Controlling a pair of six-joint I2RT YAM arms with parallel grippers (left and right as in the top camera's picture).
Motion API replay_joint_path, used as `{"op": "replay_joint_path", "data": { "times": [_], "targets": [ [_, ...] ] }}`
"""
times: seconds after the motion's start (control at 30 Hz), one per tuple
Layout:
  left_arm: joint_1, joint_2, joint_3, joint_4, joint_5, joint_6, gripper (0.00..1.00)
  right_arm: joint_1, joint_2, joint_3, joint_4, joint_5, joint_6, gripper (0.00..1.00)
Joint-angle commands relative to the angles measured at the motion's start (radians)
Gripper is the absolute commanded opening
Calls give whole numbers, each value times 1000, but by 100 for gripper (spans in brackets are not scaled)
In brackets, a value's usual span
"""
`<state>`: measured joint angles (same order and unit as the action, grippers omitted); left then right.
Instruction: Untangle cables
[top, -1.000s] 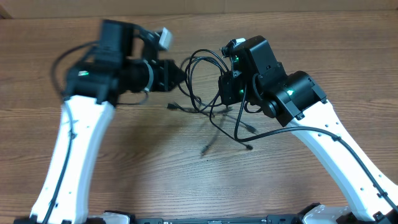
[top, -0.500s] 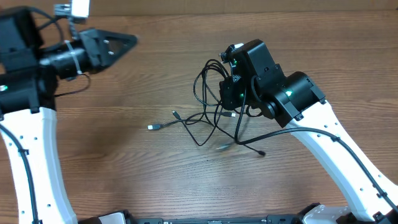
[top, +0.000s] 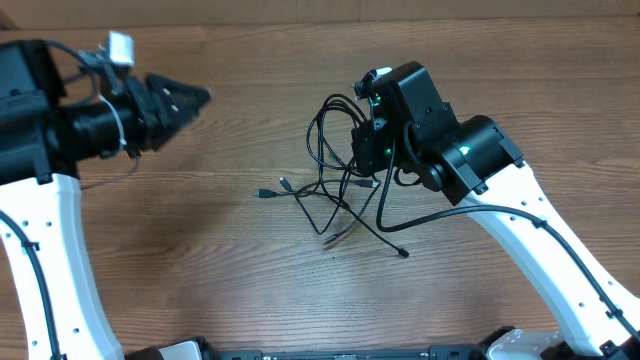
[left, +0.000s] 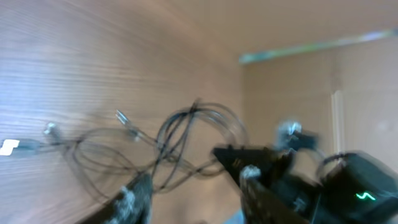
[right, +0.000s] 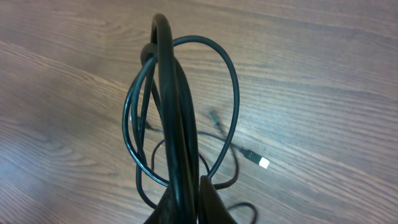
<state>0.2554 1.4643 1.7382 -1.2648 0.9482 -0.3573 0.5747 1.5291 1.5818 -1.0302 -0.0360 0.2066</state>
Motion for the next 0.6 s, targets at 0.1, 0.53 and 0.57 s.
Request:
{"op": "replay_joint_path", "data": {
  "times": [0.1,0.53,0.57],
  "targets": [
    [-169,-13,12,-83,-244,51,75,-6,-6,8,47,-16,31,4],
    [-507,-13,-75,-39,-742,-367,90,-6,-6,8,78,-55,68,4],
    [-520,-13,-89,-28,-742,-390,89,-6,-6,8,81,-55,81,4]
  ]
}}
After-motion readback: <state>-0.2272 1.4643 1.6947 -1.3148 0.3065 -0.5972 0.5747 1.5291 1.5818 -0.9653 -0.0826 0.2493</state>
